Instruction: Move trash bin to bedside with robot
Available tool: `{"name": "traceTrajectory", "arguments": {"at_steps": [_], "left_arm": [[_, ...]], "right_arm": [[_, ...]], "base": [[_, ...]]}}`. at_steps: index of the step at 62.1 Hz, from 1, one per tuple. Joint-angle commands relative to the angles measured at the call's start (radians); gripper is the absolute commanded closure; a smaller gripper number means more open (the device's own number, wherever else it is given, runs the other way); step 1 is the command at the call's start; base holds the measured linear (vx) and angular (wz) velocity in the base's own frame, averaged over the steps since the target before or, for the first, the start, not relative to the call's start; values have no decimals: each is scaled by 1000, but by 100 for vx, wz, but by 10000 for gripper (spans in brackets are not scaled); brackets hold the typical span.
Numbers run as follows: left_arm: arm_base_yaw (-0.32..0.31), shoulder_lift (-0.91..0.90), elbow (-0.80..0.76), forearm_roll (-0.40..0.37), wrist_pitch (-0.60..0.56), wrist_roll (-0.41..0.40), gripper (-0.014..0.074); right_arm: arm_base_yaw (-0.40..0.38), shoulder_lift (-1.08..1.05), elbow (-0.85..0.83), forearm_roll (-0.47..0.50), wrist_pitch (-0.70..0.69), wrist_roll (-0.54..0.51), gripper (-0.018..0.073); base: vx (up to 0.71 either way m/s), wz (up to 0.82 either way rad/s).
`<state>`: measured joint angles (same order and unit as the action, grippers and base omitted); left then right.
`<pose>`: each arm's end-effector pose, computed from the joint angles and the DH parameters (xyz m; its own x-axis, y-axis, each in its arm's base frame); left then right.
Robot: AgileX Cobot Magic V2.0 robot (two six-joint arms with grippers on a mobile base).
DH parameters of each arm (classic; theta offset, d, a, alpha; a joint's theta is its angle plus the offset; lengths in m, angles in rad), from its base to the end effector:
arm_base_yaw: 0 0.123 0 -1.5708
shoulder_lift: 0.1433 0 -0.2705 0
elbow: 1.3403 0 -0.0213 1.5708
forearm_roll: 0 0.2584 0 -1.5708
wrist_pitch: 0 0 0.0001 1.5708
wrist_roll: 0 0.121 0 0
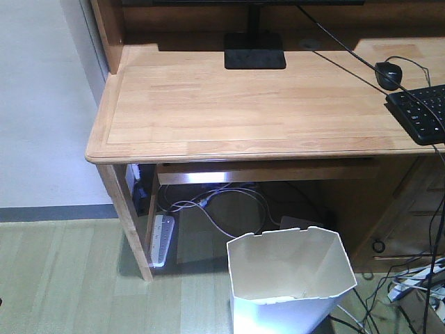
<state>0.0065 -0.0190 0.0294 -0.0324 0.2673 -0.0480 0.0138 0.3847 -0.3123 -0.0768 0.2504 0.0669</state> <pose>0.1064 -0.0003 0.1746 -0.1888 -0.0804 -0.9787 -0.0131 0.9968 -0.0794 0.1420 -0.0003 0.2561 -0.2327 -0.0107 -0.9725 0.0029 0.9999 -0.0117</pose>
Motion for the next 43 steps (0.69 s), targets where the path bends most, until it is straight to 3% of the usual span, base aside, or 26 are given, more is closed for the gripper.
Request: {"name": "traceTrajectory", "arguments": {"at_steps": [1,43], "left_arm": [[-3,-10,29,-11,-74,-8,602],[-3,-10,29,-11,-74,-8,602]], "right_arm": [[1,88,-60,-1,-33,-10,569],[0,169,-60,-5,29,-7,545]], "base": [[0,0],[0,0]]}}
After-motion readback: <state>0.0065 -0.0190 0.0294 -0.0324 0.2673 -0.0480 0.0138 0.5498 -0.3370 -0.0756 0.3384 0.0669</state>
